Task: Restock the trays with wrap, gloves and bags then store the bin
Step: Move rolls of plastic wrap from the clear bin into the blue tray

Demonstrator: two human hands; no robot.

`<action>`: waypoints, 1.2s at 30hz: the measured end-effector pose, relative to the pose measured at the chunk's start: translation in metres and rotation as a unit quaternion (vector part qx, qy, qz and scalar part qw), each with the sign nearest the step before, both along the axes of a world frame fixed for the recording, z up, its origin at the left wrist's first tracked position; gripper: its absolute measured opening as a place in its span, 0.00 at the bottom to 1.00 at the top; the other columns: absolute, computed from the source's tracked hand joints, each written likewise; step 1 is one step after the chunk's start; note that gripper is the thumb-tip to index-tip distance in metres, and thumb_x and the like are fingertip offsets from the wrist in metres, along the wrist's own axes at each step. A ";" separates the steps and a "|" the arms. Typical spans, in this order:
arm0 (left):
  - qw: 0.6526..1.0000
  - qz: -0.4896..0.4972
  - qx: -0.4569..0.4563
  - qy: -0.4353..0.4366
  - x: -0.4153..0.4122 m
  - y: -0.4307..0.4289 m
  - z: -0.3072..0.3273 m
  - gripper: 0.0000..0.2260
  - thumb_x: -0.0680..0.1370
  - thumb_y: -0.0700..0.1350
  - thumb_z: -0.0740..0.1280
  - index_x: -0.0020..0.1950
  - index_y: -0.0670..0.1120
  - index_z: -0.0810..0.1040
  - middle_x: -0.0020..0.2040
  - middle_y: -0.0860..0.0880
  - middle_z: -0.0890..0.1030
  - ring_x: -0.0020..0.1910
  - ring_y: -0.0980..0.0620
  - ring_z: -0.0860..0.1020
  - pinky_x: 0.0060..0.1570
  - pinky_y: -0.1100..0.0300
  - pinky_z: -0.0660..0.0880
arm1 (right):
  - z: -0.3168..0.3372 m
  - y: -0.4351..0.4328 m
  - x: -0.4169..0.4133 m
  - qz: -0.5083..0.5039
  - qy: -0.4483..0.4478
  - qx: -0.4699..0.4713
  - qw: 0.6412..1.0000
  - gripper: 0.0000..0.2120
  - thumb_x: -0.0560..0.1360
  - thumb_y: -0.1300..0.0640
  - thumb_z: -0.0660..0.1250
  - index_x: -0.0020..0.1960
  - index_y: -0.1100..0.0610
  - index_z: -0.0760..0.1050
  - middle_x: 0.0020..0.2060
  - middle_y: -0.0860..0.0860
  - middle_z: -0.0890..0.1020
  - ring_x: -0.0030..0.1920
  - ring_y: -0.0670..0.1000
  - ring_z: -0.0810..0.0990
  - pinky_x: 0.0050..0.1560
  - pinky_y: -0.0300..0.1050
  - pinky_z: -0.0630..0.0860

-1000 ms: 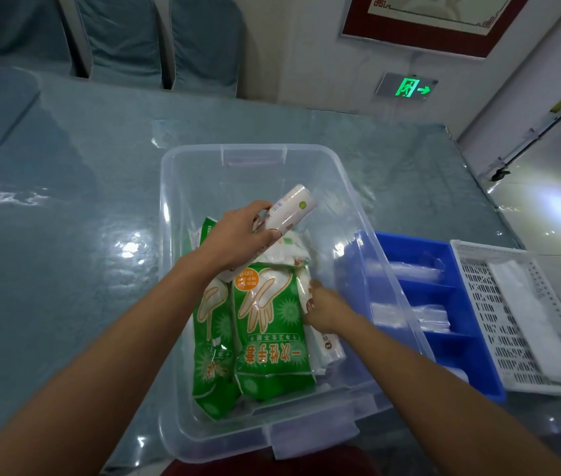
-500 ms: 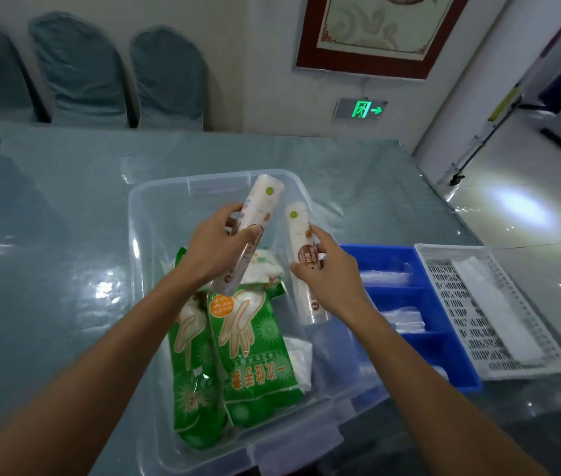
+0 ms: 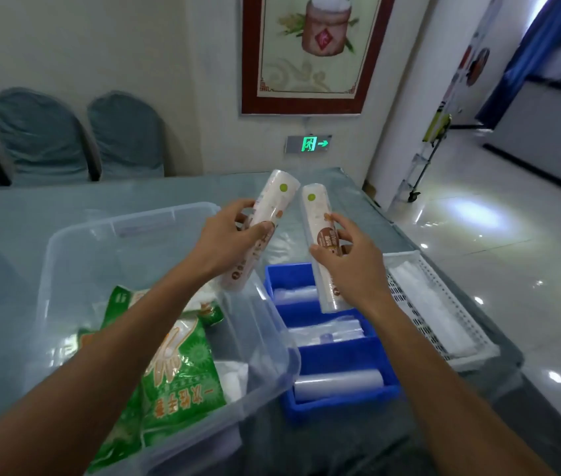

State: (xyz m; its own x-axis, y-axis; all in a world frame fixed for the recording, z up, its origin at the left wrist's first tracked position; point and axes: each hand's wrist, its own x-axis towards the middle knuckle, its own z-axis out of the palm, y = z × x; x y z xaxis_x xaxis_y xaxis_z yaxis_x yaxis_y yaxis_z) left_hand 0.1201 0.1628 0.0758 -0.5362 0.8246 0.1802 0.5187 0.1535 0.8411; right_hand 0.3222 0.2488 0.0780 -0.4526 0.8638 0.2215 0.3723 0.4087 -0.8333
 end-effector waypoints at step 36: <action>0.912 -0.198 -0.307 0.185 0.199 0.082 -0.213 0.17 0.77 0.53 0.69 0.65 0.53 0.74 0.61 0.49 0.78 0.56 0.48 0.77 0.54 0.51 0.77 | -0.170 0.101 0.193 0.058 -0.208 -0.093 0.972 0.30 0.75 0.58 0.71 0.74 0.46 0.67 0.66 0.46 0.77 0.60 0.46 0.76 0.61 0.45 0.74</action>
